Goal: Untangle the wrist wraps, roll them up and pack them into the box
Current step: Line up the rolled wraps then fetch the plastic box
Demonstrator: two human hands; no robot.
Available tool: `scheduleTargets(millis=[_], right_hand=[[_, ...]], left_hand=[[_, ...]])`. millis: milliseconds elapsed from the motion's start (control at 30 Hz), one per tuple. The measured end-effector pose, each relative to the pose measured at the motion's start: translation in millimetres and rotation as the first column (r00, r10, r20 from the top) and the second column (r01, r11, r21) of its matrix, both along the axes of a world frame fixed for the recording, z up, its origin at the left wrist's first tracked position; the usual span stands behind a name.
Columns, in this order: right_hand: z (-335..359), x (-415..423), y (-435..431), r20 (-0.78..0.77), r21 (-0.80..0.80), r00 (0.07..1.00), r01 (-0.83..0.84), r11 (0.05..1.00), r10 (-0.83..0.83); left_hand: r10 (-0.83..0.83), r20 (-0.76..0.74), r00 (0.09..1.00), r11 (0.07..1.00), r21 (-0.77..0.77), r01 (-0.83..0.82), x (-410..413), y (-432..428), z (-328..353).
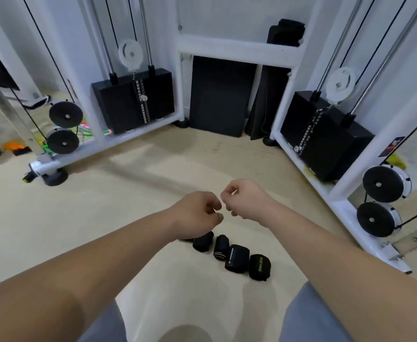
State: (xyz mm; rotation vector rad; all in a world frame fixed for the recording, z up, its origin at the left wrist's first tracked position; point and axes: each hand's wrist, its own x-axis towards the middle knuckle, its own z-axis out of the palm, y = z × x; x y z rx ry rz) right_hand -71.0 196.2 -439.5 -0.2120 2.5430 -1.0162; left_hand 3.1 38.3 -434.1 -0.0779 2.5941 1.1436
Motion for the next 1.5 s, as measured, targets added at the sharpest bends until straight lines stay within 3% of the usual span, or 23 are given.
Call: scheduleTargets(millis=[133, 367, 533, 833, 1067, 1267, 1500], right_hand=[[-20, -32, -4, 0.129, -0.107, 0.988, 0.100, 0.989, -0.086], [-10, -107, -38, 0.227, -0.120, 0.969, 0.125, 0.985, -0.095], [72, -119, -73, 0.290, -0.071, 0.957, 0.051, 0.996, -0.029], [289, -61, -179, 0.282, 0.030, 0.903, -0.346, 0.938, 0.324], [403, 50, -257, 0.308, 0.041, 0.696, -0.691, 0.722, 0.648], [441, 184, -356, 0.304, 0.042, 0.442, -0.891, 0.451, 0.844], [450, 375, -495, 0.343, 0.051, 0.134, -0.991, 0.123, 0.930]], left_hand=[[0.009, 0.023, 1.000, 1.000, 0.030, -0.009, -37, -12, -30], [0.160, -0.012, 0.987, 0.983, 0.088, -0.158, -106, -40, -28], [0.267, -0.009, 0.964, 0.953, 0.150, -0.263, -94, -60, 61], [0.521, 0.097, 0.848, 0.846, 0.076, -0.528, 20, -112, 264], [0.749, 0.184, 0.636, 0.641, 0.041, -0.766, 167, -123, 367], [0.928, 0.185, 0.322, 0.314, 0.070, -0.947, 305, -161, 403], [0.974, 0.222, -0.048, -0.064, 0.067, -0.996, 474, -240, 407]])
